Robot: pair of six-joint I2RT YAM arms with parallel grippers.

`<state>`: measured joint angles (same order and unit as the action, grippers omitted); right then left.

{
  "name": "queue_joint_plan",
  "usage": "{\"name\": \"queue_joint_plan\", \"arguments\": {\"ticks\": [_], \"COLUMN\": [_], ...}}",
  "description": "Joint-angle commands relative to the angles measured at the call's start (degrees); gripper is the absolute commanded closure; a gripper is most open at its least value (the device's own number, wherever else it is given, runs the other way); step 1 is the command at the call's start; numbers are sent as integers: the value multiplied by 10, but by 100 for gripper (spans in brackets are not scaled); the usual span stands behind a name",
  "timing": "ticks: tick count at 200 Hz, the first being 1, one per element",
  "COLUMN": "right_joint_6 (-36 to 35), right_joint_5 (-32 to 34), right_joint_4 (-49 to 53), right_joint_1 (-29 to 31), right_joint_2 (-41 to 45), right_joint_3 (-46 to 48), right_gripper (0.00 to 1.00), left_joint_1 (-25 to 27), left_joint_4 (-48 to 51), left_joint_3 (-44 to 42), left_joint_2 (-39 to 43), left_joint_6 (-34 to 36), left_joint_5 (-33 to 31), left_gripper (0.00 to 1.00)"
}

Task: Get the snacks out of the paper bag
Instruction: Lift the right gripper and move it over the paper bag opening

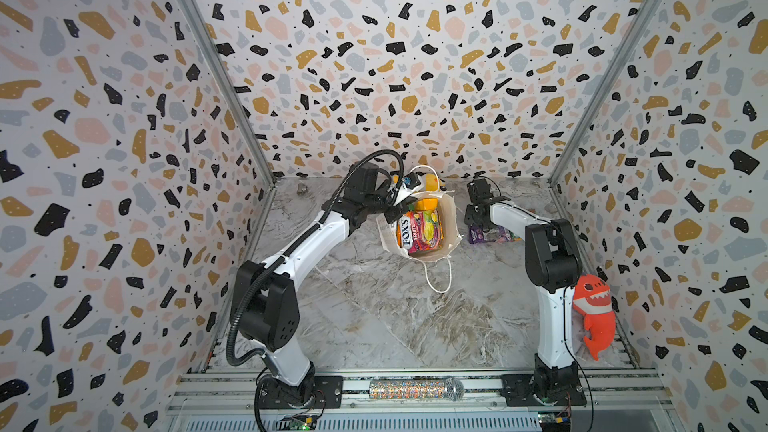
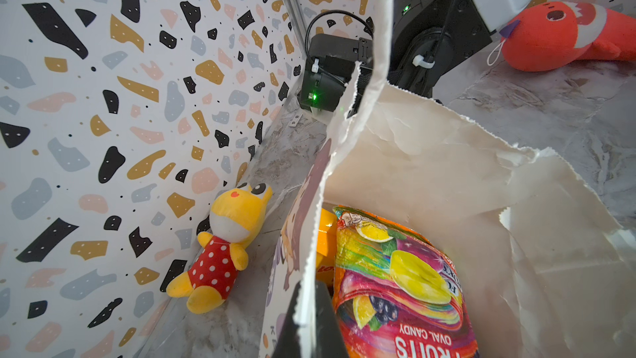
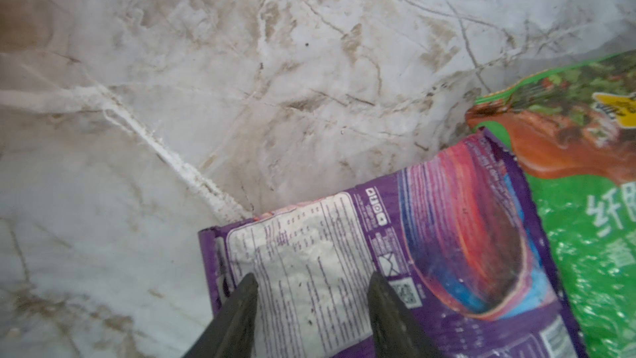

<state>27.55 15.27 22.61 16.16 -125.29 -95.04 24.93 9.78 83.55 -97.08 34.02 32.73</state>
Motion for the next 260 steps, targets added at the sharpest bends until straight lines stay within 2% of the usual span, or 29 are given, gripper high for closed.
{"name": "queue_joint_plan", "arguments": {"ticks": [1,24,73,106,127,153,180,210,260], "right_joint_6": [-20,-46,-67,-97,-100,-107,-76,-21,-10], "right_joint_5": [-25,-49,-110,-119,-156,-146,-145,-149,-126], "right_joint_4": [17,-6,-139,-133,-122,-101,-114,-156,-157], "right_joint_1": [8,12,17,78,118,199,258,278,293], "right_joint_2": [87,155,394,500,538,543,514,473,388], "right_joint_3": [-19,12,203,264,288,284,282,293,258], "right_gripper": [45,43,42,43,43,44,44,43,34], "left_joint_1": [4,4,4,5,9,14,16,18,20], "left_joint_4": [-13,-10,15,33,38,41,32,22,17], "left_joint_3": [6,4,7,12,8,2,-4,-13,-15], "left_joint_2": [15,17,25,30,38,43,43,44,44], "left_joint_6": [-2,-2,15,20,24,32,27,22,19], "left_joint_5": [19,20,15,21,19,15,22,22,20], "left_gripper": [100,100,100,100,100,100,100,100,100]}}
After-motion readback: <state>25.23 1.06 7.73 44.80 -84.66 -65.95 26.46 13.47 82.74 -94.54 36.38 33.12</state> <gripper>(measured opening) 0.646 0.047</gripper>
